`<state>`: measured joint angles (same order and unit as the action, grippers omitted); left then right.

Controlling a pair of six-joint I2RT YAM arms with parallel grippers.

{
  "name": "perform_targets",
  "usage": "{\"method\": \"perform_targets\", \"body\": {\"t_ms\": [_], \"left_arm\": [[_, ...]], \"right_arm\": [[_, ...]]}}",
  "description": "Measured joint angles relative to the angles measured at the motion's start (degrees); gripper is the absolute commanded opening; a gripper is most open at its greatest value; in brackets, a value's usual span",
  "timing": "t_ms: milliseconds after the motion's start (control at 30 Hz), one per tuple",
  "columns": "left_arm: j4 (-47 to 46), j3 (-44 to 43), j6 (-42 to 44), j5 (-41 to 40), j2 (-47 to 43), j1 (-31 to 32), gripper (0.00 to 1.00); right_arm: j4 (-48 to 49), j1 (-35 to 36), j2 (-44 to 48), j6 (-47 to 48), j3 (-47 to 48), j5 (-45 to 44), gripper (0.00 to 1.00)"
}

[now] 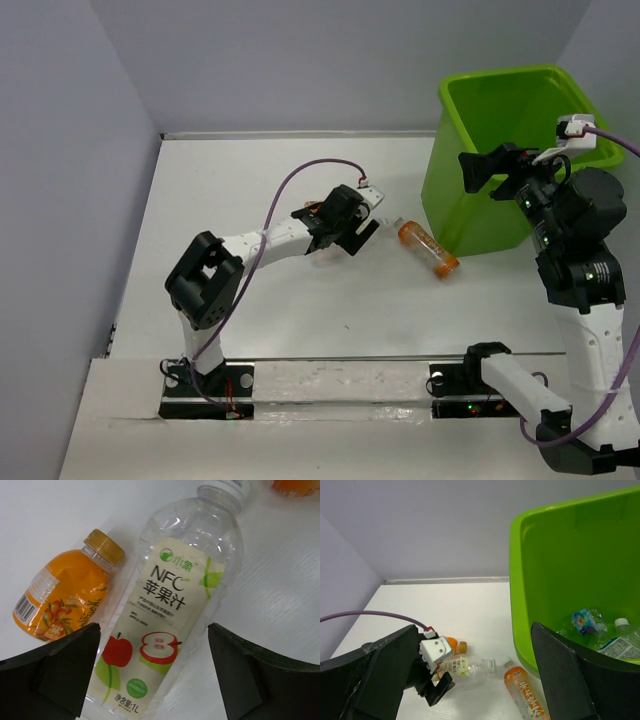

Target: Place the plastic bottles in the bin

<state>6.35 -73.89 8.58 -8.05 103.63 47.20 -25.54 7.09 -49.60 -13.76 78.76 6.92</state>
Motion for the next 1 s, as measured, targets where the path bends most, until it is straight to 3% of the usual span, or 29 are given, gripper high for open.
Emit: {"method": "perform_targets", "body": {"t_ms": [200, 333, 533, 600, 767, 833, 1000], "left_arm": [[0.6, -2.5, 1.2, 3.4, 4.0, -2.0, 0.95], [0.4, -2.6, 1.0, 5.3, 4.0, -2.7, 0.65], [-1.3, -0.2, -1.2, 7.3, 2.1, -2.4, 0.57], [-1.9, 2.6, -2.6, 7.8, -0.1, -1.7, 0.61], [-4.9, 7.7, -6.6, 7.2, -3.4, 0.7, 0.89], [-6.8, 8.5, -8.4, 6.9, -3.4, 1.2, 0.96], [-9.4, 10.1, -11.6, 7.0, -3.1, 1.6, 0.99]], "right_arm": [[-0.8, 0.0, 1.4, -0.3, -1.0, 1.4, 1.00], [-0.8, 0.0, 2.5, -1.1, -1.0, 2.6, 1.00], [-0.7, 0.0, 4.1, -3.9, -3.0, 9.6, 1.00], [-0.8, 0.0, 4.8, -5.0, -4.4, 12.3, 1.00], [-1.2, 0.0, 8.1, -7.5, -9.6, 18.4, 1.00], [-1.7, 0.0, 8.7, -7.8, -10.5, 19.7, 1.00], [-2.5, 0.0, 10.1, -7.7, -11.2, 21.6, 1.00]]}}
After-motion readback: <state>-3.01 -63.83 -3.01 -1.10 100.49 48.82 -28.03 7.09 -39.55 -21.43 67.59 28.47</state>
